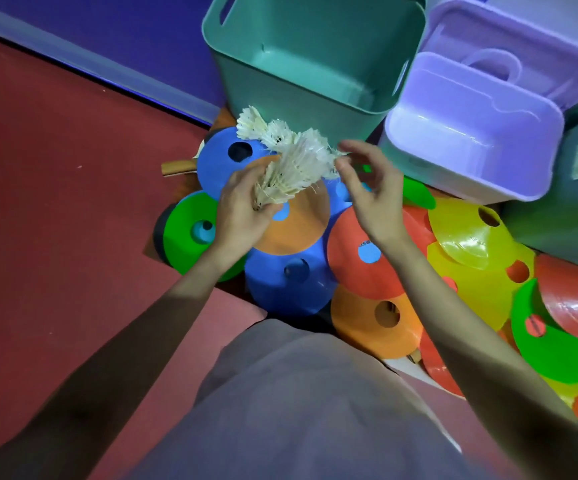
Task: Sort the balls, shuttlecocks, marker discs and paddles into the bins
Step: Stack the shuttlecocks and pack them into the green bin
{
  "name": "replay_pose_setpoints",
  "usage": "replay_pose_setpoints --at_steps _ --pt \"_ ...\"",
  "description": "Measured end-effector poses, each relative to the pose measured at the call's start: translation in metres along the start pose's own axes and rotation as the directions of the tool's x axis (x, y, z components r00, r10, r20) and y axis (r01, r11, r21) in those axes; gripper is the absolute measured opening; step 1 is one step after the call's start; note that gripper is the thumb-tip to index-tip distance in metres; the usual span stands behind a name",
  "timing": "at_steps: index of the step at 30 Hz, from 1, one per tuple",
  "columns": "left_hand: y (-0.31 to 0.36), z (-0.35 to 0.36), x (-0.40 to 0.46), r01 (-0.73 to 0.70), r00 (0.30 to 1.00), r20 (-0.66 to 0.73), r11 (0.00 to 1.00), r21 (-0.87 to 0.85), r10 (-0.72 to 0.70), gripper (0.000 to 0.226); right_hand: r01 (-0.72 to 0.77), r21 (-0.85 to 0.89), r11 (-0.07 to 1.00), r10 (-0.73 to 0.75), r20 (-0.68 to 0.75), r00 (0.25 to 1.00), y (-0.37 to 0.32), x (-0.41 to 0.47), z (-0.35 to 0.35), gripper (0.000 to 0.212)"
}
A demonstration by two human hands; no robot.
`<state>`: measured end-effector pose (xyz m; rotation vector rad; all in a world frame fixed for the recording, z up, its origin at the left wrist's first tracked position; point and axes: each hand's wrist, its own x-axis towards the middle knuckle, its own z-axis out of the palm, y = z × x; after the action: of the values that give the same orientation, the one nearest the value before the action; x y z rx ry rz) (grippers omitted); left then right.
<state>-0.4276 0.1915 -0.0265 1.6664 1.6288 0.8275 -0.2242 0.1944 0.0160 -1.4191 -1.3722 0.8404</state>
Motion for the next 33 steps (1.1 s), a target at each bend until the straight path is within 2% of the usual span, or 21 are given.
replay_pose_setpoints --at_steps 3,6,7,10,13,15,18,22,26,33 --pt "-0.001 0.002 0.004 0.028 0.999 -0.023 0.999 -0.023 -0.029 0.064 -0.099 -0.034 0.994 0.093 -0.145 0.985 0.019 0.014 -0.007 0.016" --pt "-0.003 0.003 0.006 0.03 0.999 -0.04 0.999 -0.039 -0.032 0.062 -0.275 -0.269 0.923 0.273 -0.047 0.961 0.046 0.031 -0.007 0.019" --pt "-0.003 0.003 0.007 0.036 0.999 -0.038 0.999 -0.039 -0.038 0.062 -0.292 -0.354 0.888 0.312 -0.001 0.95 0.053 0.035 -0.006 0.021" --pt "-0.005 0.004 0.009 0.063 0.998 -0.029 0.997 -0.04 -0.064 0.063 -0.195 -0.586 0.787 0.294 0.079 0.953 0.066 0.044 0.006 0.017" --pt "-0.005 0.005 0.01 0.073 0.997 -0.018 0.996 -0.044 -0.073 0.064 -0.152 -0.75 0.644 0.324 0.087 0.942 0.066 0.055 0.018 0.018" --pt "-0.006 0.005 0.011 0.083 0.996 -0.021 0.996 -0.04 -0.084 0.065 -0.127 -0.818 0.561 0.339 0.087 0.937 0.065 0.063 0.023 0.019" --pt "-0.007 0.005 0.012 0.11 0.993 -0.027 0.994 -0.025 -0.111 0.065 -0.105 -0.855 0.508 0.348 0.091 0.933 0.063 0.071 0.027 0.014" --pt "-0.003 0.003 0.014 0.117 0.993 -0.022 0.993 -0.021 -0.118 0.064 -0.149 -0.801 0.58 0.338 0.071 0.938 0.059 0.069 0.023 0.015" --pt "0.008 0.005 0.015 0.109 0.994 0.019 0.994 -0.005 -0.108 0.063 -0.21 -0.713 0.669 0.289 -0.011 0.957 0.05 0.053 0.003 0.021" --pt "0.033 0.022 0.021 0.015 0.998 0.067 0.998 0.068 -0.019 0.057 -0.274 -0.481 0.833 0.156 -0.272 0.95 0.033 0.004 -0.058 0.023"
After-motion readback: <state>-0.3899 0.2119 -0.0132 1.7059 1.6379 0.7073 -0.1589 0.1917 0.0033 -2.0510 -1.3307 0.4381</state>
